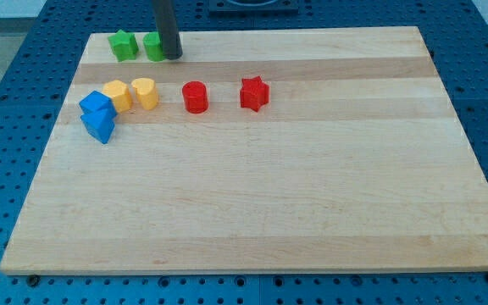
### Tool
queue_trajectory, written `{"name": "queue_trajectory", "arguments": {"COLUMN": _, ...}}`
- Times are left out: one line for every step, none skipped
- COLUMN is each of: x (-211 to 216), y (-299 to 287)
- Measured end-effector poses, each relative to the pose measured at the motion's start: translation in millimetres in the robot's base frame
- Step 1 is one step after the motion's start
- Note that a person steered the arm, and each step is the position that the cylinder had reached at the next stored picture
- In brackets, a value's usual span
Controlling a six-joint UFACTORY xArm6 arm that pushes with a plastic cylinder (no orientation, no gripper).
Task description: Slide the red star left and up a bit
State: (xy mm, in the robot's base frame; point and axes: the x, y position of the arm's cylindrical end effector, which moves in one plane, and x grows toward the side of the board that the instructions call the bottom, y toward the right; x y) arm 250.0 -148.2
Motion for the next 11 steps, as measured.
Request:
{"name": "queue_trajectory", "arguments": {"x": 0, "y": -5}}
{"name": "queue_trajectory", "arguments": {"x": 7, "y": 24}}
{"name": "queue_trajectory", "arguments": {"x": 21, "y": 82}}
{"name": "queue_trajectory", "arguments": {"x": 36, "y": 144}}
{"name": "queue_trajectory", "arguments": {"x": 70, "y": 188}}
{"name": "queue_trajectory", "arguments": {"x": 106, "y": 224}}
{"name": "queue_trajectory", "arguments": {"x": 124, "y": 223}}
{"name": "queue_trajectory", "arguments": {"x": 124, "y": 198}}
{"name": "queue_trajectory", "arguments": {"x": 117, "y": 174}}
{"name": "queue_trajectory", "arguments": {"x": 104, "y": 156}}
{"name": "queue_trajectory", "arguments": {"x": 102, "y": 122}}
